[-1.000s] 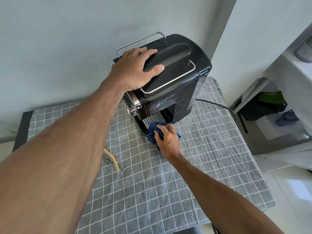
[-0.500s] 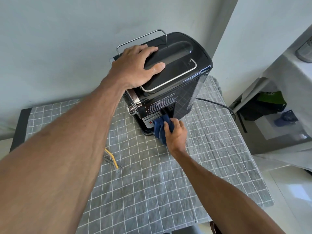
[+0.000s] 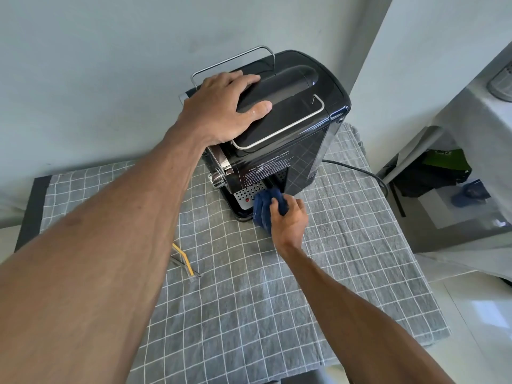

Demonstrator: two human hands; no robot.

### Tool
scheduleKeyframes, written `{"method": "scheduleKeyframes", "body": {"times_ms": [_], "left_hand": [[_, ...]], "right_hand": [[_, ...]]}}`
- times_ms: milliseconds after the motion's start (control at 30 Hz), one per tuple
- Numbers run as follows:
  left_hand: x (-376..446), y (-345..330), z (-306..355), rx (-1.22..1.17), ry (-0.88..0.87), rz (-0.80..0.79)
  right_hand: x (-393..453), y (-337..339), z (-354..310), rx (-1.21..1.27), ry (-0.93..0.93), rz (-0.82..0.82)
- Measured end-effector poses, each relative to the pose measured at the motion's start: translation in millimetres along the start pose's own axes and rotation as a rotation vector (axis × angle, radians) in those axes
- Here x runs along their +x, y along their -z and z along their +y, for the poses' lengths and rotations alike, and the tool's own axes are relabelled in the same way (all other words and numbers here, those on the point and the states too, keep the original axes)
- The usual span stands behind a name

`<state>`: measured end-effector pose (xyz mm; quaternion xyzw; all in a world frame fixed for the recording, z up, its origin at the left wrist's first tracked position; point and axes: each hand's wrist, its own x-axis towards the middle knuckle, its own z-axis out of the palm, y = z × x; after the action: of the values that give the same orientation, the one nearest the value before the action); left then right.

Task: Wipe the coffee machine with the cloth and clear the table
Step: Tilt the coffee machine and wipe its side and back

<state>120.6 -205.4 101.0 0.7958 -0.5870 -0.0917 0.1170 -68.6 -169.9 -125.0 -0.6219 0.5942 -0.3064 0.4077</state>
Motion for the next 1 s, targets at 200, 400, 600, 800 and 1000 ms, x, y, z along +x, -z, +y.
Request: {"method": "scheduleKeyframes", "body": {"times_ms": [200,400,600,800,1000], "left_hand": [[1,0,0,0.004,-0.006,0.009],[2,-2,-2,0.002,-0.007,0.011],[3,-2,-3,-0.009,0.001,0.014],[3,-3,-2,-0.006,0.003,0.018],[2,-2,0,0.004,0.01,0.024]], "right_hand": [[-5,-5,9,-0.284,0.276,-0.225],[-8,-1,5,-0.161,0.145,-0.141],[-13,-1,22,-0.127,0.086,-0.11],[35,10,-7,0.263,-0.335,0.307],[-24,-16,-14,0.357,-0.127,-0.001]]}}
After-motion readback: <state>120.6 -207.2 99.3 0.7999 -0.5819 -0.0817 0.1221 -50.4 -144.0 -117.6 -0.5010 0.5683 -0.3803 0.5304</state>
